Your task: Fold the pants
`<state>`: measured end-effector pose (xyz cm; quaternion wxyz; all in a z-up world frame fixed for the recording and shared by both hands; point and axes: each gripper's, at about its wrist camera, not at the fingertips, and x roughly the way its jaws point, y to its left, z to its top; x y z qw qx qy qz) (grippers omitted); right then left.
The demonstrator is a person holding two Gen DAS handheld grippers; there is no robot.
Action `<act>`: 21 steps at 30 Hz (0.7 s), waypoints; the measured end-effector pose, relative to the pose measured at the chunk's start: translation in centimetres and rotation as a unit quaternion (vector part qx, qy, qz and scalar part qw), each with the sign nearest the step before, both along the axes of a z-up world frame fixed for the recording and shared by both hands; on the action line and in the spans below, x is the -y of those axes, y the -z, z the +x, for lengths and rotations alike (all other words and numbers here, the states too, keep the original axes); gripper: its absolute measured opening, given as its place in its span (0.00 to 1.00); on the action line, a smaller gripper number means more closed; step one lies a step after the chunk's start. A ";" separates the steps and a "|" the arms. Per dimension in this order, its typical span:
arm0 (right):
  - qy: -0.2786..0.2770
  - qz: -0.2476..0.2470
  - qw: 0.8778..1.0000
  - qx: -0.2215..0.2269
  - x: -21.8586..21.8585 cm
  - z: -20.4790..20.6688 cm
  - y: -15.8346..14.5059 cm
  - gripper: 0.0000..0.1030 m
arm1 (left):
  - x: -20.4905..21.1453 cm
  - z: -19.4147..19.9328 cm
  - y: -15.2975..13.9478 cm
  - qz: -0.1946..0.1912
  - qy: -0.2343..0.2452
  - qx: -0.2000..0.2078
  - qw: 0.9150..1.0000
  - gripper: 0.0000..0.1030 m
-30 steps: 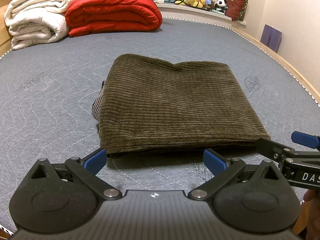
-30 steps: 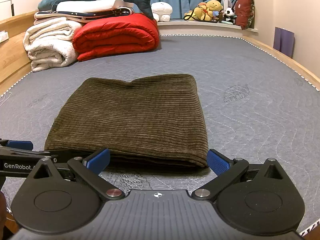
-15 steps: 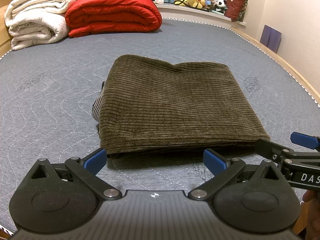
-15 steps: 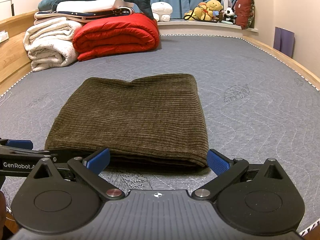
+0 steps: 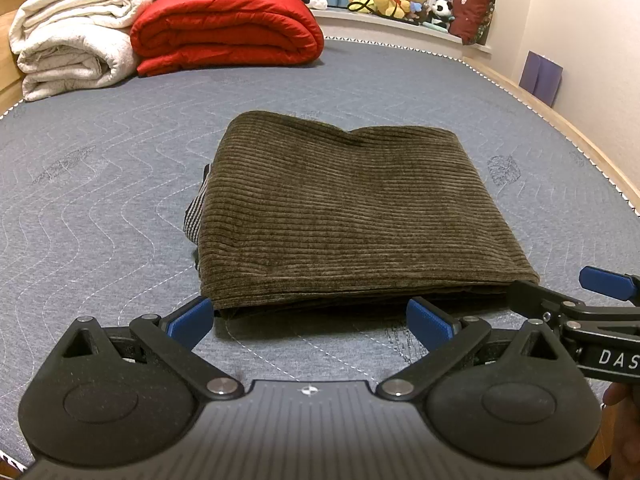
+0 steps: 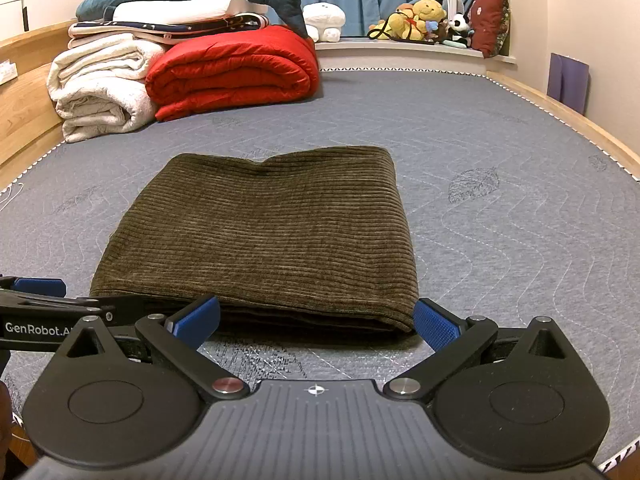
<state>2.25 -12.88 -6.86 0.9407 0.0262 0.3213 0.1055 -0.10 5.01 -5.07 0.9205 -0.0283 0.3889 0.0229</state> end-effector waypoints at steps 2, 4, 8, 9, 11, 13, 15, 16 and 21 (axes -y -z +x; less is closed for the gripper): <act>0.000 0.000 1.000 0.000 0.0 0.0 0.0 0.99 | 0.0 0.0 -0.1 0.000 0.000 0.000 1.000 1.00; 0.000 0.000 1.000 0.000 0.0 0.0 0.0 0.99 | 0.1 0.0 -0.1 0.000 0.000 0.000 1.000 1.00; 0.000 0.000 1.000 0.000 0.1 0.0 0.0 0.99 | 0.2 0.1 -0.2 0.001 0.001 0.001 1.000 1.00; 0.000 0.001 1.000 0.000 0.1 0.0 0.0 0.99 | 0.2 0.1 -0.2 0.001 0.001 0.001 1.000 1.00; -0.001 0.002 1.000 0.001 0.1 0.0 0.0 0.99 | 0.3 0.1 -0.2 0.002 0.002 0.001 1.000 1.00; -0.001 0.003 1.000 0.002 0.0 -0.1 0.0 0.99 | 0.3 0.0 -0.2 0.002 0.004 0.002 1.000 1.00; -0.001 0.002 1.000 0.001 -0.1 -0.1 0.1 0.99 | 0.2 0.1 -0.1 0.001 0.005 0.003 1.000 1.00; -0.001 0.003 1.000 0.000 -0.2 -0.1 0.1 0.99 | 0.1 0.0 0.0 0.001 0.004 0.003 1.000 1.00; -0.001 0.003 1.000 0.000 -0.3 -0.1 0.1 0.99 | 0.1 0.1 0.0 -0.002 0.006 0.003 1.000 1.00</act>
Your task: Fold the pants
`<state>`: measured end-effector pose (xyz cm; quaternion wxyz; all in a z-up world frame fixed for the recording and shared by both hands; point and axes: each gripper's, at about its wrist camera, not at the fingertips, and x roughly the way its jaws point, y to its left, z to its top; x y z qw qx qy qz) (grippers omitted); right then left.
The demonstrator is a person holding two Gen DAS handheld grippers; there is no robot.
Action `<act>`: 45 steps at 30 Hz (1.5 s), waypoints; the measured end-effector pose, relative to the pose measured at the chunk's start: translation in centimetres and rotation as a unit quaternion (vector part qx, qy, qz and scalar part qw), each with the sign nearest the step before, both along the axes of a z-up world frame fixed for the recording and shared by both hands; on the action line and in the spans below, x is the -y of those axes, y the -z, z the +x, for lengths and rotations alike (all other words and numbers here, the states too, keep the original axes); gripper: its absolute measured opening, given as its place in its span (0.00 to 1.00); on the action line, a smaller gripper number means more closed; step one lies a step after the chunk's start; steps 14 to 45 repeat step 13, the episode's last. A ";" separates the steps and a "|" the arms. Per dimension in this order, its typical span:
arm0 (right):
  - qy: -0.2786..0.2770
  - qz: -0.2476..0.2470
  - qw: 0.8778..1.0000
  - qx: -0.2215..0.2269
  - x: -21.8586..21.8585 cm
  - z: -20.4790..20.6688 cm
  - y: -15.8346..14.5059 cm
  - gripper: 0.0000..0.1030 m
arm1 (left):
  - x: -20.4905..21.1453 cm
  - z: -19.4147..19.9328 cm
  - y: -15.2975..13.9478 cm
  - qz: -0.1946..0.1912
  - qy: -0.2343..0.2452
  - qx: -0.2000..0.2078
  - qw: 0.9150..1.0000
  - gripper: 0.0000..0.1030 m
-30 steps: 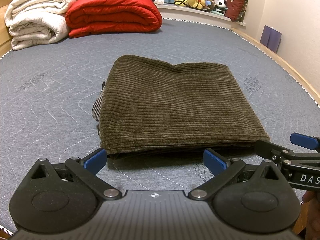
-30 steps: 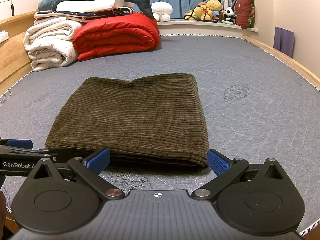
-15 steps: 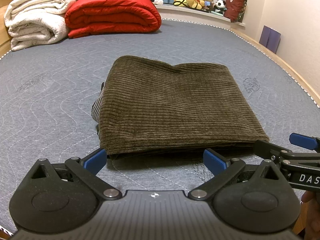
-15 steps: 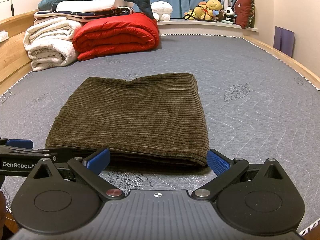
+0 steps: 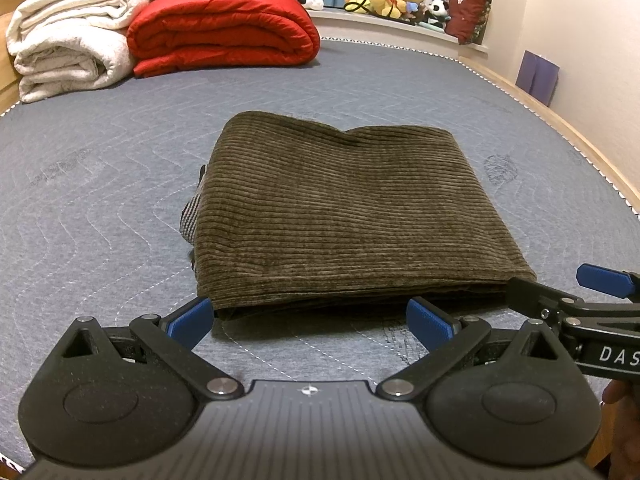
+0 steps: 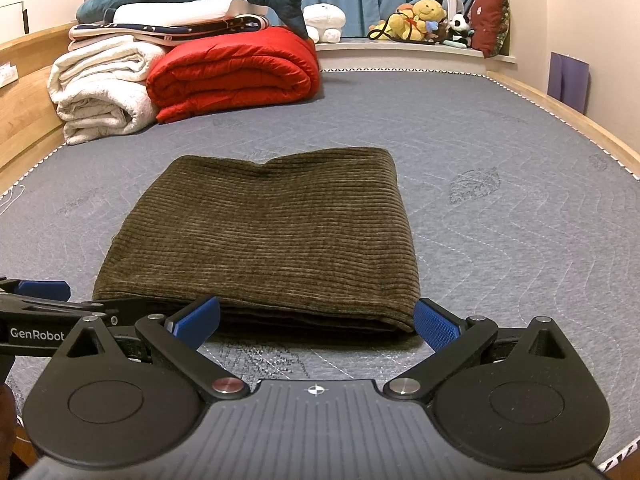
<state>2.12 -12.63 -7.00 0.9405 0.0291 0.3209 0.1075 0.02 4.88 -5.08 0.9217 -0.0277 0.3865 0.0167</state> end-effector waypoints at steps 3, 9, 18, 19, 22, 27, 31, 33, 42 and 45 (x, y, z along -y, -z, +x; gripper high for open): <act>0.000 0.000 1.000 0.000 0.0 0.0 0.0 0.99 | 0.0 0.0 0.0 0.000 0.001 0.000 1.000 1.00; 0.001 0.000 1.000 -0.001 0.0 0.0 -0.1 0.99 | 0.1 -0.1 0.1 -0.001 0.005 0.003 1.000 1.00; -0.001 0.000 1.000 0.001 -0.1 0.0 -0.1 0.99 | 0.2 -0.2 0.2 0.004 0.008 0.002 1.000 1.00; -0.001 0.000 1.000 0.001 -0.1 0.0 -0.1 0.99 | 0.2 -0.2 0.2 0.004 0.008 0.002 1.000 1.00; -0.001 0.000 1.000 0.001 -0.1 0.0 -0.1 0.99 | 0.2 -0.2 0.2 0.004 0.008 0.002 1.000 1.00; -0.001 0.000 1.000 0.001 -0.1 0.0 -0.1 0.99 | 0.2 -0.2 0.2 0.004 0.008 0.002 1.000 1.00; -0.001 0.000 1.000 0.001 -0.1 0.0 -0.1 0.99 | 0.2 -0.2 0.2 0.004 0.008 0.002 1.000 1.00; -0.001 0.000 1.000 0.001 -0.1 0.0 -0.1 0.99 | 0.2 -0.2 0.2 0.004 0.008 0.002 1.000 1.00; -0.001 0.000 1.000 0.001 -0.1 0.0 -0.1 0.99 | 0.2 -0.2 0.2 0.004 0.008 0.002 1.000 1.00; -0.001 0.000 1.000 0.001 -0.1 0.0 -0.1 0.99 | 0.2 -0.2 0.2 0.004 0.008 0.002 1.000 1.00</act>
